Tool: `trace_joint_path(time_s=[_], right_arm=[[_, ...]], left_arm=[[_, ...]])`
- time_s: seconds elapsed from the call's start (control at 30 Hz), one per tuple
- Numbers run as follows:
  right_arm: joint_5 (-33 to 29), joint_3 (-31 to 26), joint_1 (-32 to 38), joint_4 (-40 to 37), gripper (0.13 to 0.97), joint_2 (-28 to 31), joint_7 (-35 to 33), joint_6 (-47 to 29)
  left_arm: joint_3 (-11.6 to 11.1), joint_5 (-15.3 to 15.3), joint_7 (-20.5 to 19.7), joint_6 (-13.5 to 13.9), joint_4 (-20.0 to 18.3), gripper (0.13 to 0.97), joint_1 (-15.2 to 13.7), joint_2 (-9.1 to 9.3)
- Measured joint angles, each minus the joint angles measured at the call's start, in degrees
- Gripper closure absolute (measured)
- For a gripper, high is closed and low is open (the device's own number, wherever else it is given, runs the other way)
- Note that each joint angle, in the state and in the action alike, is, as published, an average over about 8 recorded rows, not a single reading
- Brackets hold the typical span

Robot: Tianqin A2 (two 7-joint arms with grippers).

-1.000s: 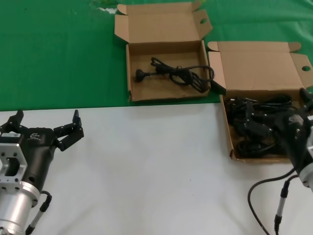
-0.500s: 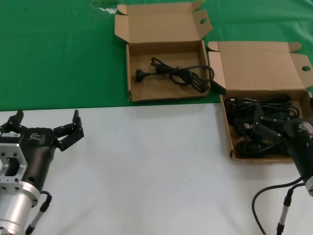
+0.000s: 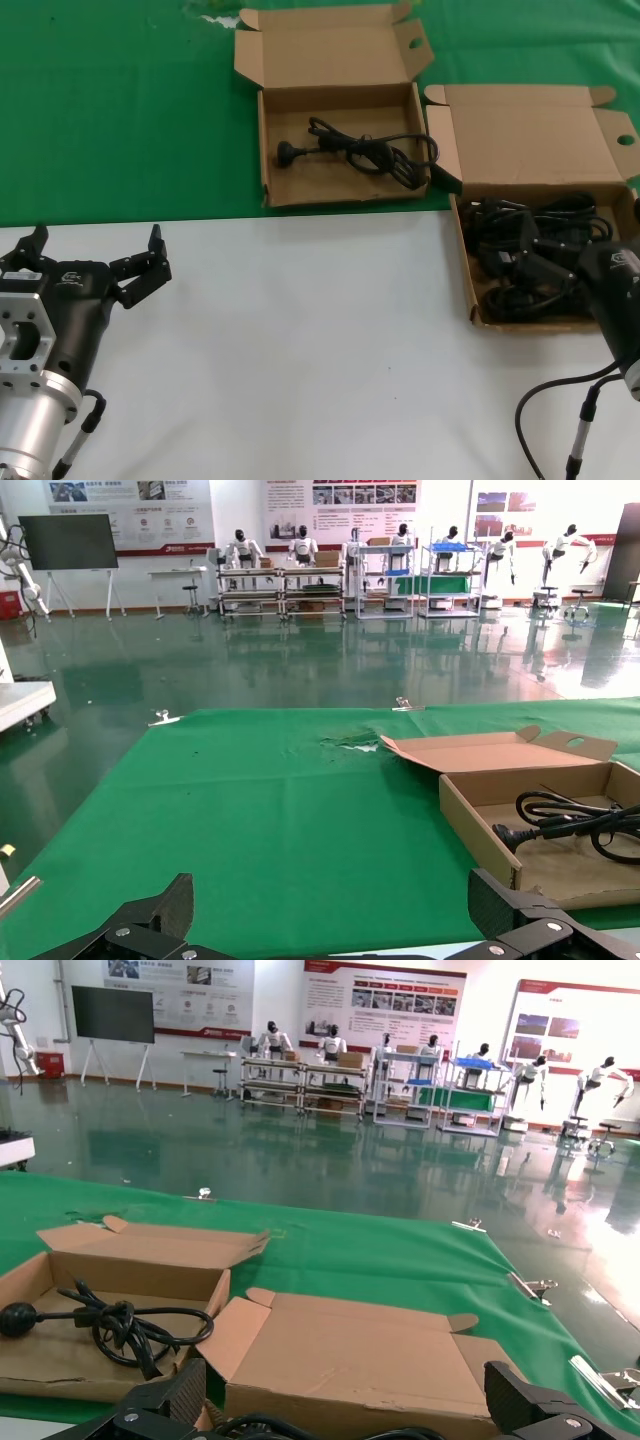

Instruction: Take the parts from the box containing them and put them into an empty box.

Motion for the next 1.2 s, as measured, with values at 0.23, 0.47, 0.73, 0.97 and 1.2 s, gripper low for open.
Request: trace_joint_path(time_s=[0.23, 0.47, 0.73, 0.97, 1.2], right_arm=[[0.0, 0.0, 0.0, 0.0, 0.129, 0.0, 0.0, 0.0], [0.0, 0.0, 0.0, 0.0, 0.129, 0.0, 0.0, 0.0], [0.0, 0.0, 0.0, 0.0, 0.129, 0.0, 0.0, 0.0], [0.0, 0.0, 0.0, 0.0, 0.129, 0.0, 0.0, 0.0], [0.0, 0.0, 0.0, 0.0, 0.129, 0.0, 0.0, 0.0]], left_arm=[[0.0, 0.0, 0.0, 0.0, 0.0, 0.132, 0.0, 0.0], [0.0, 0.0, 0.0, 0.0, 0.0, 0.132, 0.0, 0.0], [0.0, 0.0, 0.0, 0.0, 0.0, 0.132, 0.0, 0.0], [0.0, 0.0, 0.0, 0.0, 0.0, 0.132, 0.0, 0.0], [0.0, 0.0, 0.0, 0.0, 0.0, 0.132, 0.0, 0.0]])
